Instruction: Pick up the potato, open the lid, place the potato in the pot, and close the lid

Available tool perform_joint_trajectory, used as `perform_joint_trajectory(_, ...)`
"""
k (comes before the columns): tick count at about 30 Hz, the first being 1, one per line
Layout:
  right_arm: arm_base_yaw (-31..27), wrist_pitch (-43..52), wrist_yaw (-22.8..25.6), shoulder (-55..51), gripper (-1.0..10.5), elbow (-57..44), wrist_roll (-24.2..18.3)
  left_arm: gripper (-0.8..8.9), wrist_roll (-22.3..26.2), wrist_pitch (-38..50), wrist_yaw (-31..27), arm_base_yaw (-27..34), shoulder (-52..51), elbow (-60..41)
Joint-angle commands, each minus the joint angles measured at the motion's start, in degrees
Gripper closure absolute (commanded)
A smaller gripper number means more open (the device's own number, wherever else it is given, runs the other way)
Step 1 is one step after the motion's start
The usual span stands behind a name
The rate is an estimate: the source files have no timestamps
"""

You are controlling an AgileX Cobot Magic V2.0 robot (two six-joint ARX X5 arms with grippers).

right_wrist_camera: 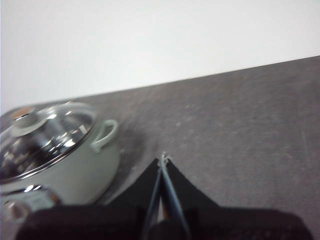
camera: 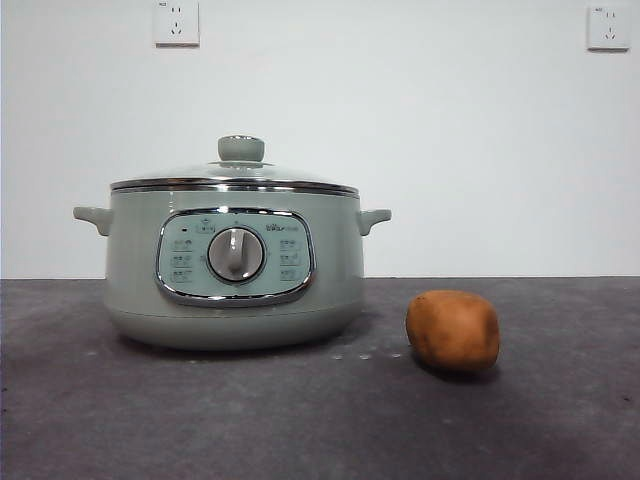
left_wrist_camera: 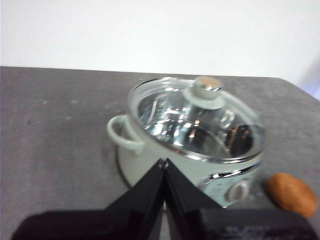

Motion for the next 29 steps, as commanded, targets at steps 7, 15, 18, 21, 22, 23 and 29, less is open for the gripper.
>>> perform_joint_trajectory(7,0.0,-14.38,-6.29,12.39,9.6,19.52,-9.38,8.2,5.79,-11.39,6.75,-0.04,8.59,15.3)
perform_joint_trajectory(15,0.07,-20.65,-8.07,18.05,9.6,26.75,-12.35,8.2,6.43,-15.78,7.26,-1.7,12.22,22.05)
perform_joint_trajectory(18,0.07,-21.49,-8.11,18.67,9.6,27.19,-12.35,8.19,6.91,-16.15,7.23,-2.4,12.63,22.23)
perform_joint_trajectory(21,0.07,-21.51,-9.29,18.73,9.5,27.21,-12.39,8.13,7.15,-16.74,7.3,-2.73,13.18,22.23)
perform_joint_trajectory(22,0.07,-21.51,-9.66,18.73,9.5,27.23,-12.39,8.13,7.15,-16.87,7.3,-2.73,13.35,22.23)
perform_joint_trajectory(23,0.07,-21.53,-9.9,18.73,9.5,27.23,-12.37,8.08,7.15,-16.94,7.3,-2.73,13.49,22.23)
perform_joint_trajectory(29,0.07,-21.53,-10.25,18.73,6.3,27.23,-12.31,3.12,7.1,-17.11,7.69,-2.73,14.12,22.45)
